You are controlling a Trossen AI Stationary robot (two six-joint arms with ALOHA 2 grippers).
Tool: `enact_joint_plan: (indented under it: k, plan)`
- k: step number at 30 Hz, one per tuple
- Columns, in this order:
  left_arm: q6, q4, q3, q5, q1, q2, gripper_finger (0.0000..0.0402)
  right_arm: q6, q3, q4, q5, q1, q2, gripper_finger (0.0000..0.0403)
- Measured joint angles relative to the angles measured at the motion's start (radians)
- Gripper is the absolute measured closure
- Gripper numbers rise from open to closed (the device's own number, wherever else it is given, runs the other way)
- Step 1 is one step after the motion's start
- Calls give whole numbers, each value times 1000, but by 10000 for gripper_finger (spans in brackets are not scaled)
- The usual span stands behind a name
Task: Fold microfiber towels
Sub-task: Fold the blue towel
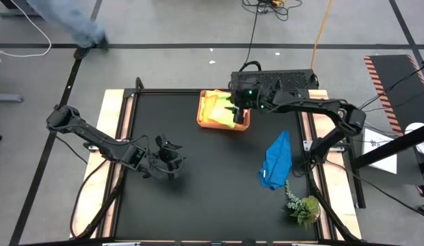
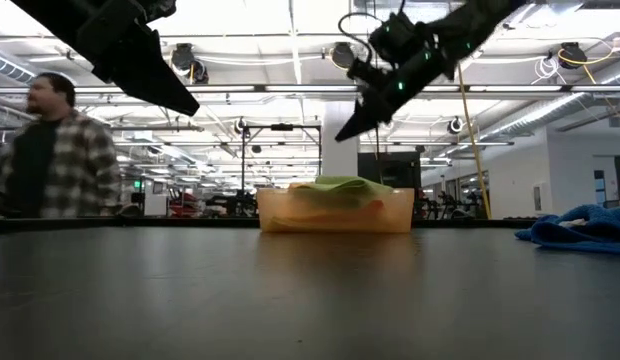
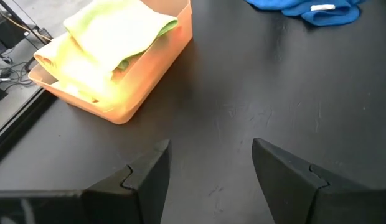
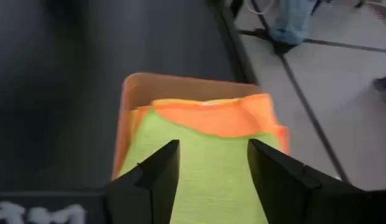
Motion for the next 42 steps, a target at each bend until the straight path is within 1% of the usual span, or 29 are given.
enact_joint_plan:
  k: [5, 8, 10, 12, 15, 18, 21, 24, 26, 29, 33, 38, 40, 42]
  plan:
    - [1, 4, 0, 0, 0, 0, 176, 15, -140, 219, -4, -6, 68, 251]
    - [3, 9, 0, 0, 0, 0, 176, 54, -191, 289, -4, -16, 129, 264]
    - [3, 10, 0, 0, 0, 0, 176, 64, -207, 299, -1, -22, 167, 270]
    - [3, 13, 0, 0, 0, 0, 176, 74, -208, 298, 2, -28, 196, 274]
    - [0, 15, 0, 0, 0, 0, 176, 83, -208, 303, 2, -32, 200, 275]
    - [-4, 15, 0, 0, 0, 0, 176, 83, -208, 298, 2, -32, 158, 275]
    - [-15, 14, 0, 4, 0, 0, 176, 85, -208, 318, 2, -32, 85, 275]
    - [-20, 11, 0, 6, 0, 0, 176, 98, -207, 385, 1, -32, 40, 275]
    - [-20, 12, 0, 6, 0, 0, 176, 107, -207, 432, 1, -32, 38, 275]
    - [-21, 12, 0, 4, 0, 0, 176, 104, -207, 471, 3, -41, 73, 275]
    - [-23, 14, 0, 3, 0, 0, 176, 134, -207, 508, 50, -77, 168, 275]
    - [-23, 15, 0, 7, 0, 0, 176, 193, -207, 510, 52, -127, 278, 275]
    - [-24, 15, 0, 10, 0, 0, 176, 204, -207, 488, 50, -132, 288, 275]
    - [-27, 15, 0, 12, 0, 0, 176, 205, -207, 465, 49, -132, 269, 275]
